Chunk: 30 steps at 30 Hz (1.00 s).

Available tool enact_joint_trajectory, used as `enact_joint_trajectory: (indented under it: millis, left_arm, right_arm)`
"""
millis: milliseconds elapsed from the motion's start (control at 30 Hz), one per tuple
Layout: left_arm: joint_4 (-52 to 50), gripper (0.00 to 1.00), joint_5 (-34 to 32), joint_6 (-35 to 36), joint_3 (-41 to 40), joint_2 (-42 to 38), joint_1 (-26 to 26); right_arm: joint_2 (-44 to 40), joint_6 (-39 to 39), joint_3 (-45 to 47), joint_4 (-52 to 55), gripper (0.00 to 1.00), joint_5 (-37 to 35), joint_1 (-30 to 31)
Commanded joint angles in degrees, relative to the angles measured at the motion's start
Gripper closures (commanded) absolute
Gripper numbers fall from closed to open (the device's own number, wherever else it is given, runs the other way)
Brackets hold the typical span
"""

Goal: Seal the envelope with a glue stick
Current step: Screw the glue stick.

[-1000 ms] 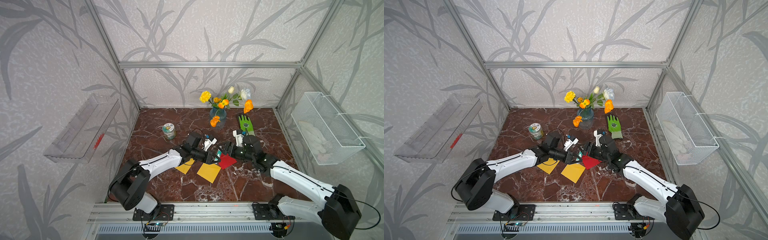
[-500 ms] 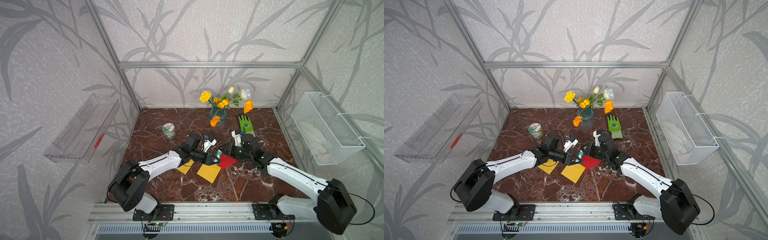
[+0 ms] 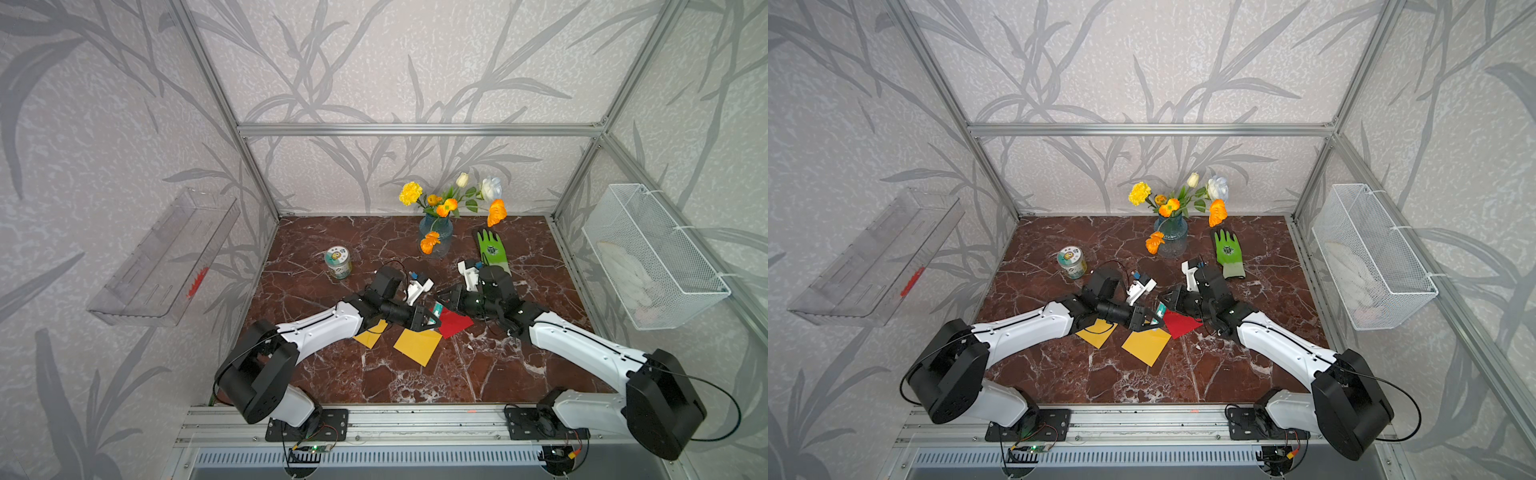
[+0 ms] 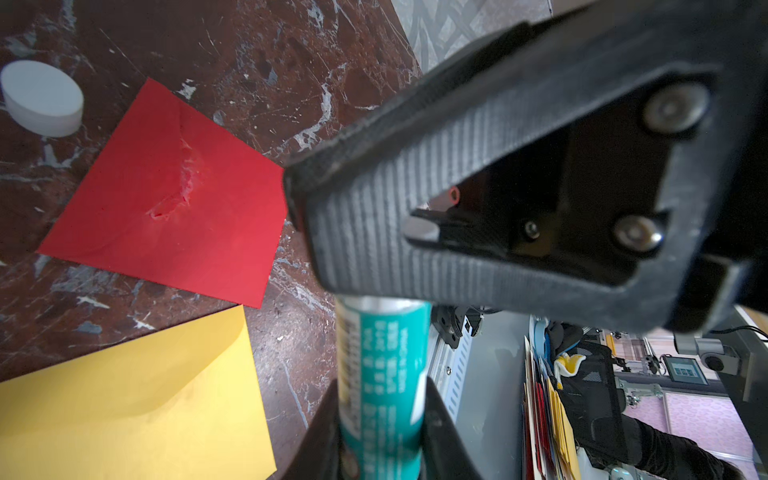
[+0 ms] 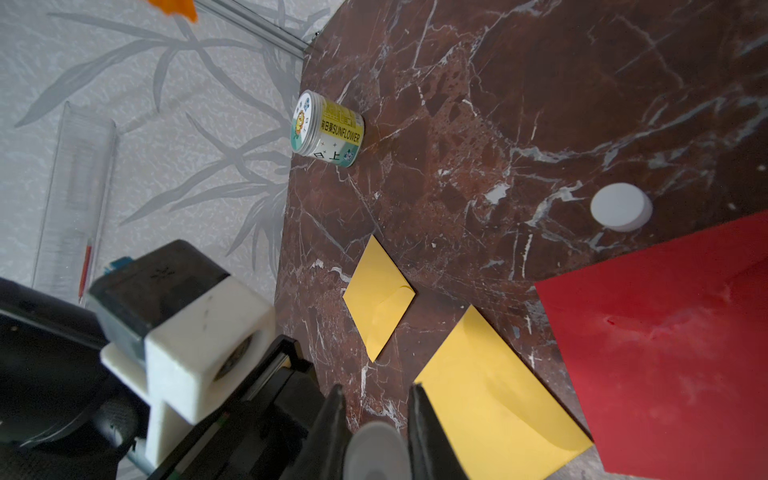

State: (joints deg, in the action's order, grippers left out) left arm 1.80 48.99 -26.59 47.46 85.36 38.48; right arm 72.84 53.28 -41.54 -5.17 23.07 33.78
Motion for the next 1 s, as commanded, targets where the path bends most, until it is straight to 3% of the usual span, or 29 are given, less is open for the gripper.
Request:
enact_joint_trajectory:
  millis: [0, 167, 433, 700, 800, 867, 967]
  left_arm:
    - [1.2, 1.0, -0.1, 0.4, -0.7, -2.3, 0.2]
    - [3.4, 1.0, 3.7, -1.8, -0.3, -3.4, -0.6]
    - [9.6, 1.0, 14.3, -7.4, 0.6, -7.1, -2.9]
    - [10.4, 1.0, 21.6, -8.3, 1.8, -6.9, -3.2]
    - [4.0, 1.0, 18.1, -3.7, 3.0, -6.7, -3.4]
    - [-1.0, 1.0, 13.6, 0.0, 4.1, -6.2, -3.4]
    - [-5.3, 1.0, 4.6, 4.7, 4.3, -6.1, -3.0]
  right_arm:
    - [-0.4, -0.5, -0.3, -3.4, 0.86, 2.0, -0.2]
    - [-2.5, -1.9, 2.6, -9.9, 0.87, 7.4, -0.5]
    - [-11.5, -1.0, 11.2, -30.2, 0.87, 16.3, -0.8]
    - [-15.2, -2.4, 12.8, -36.8, 0.87, 23.7, -0.8]
    - [-15.9, -5.4, 10.6, -30.4, 0.7, 21.9, -0.8]
    - [-16.6, -7.8, 8.3, -21.5, 0.54, 16.5, -0.8]
    - [-15.1, -8.3, 4.3, -9.7, 0.4, 8.8, -1.5]
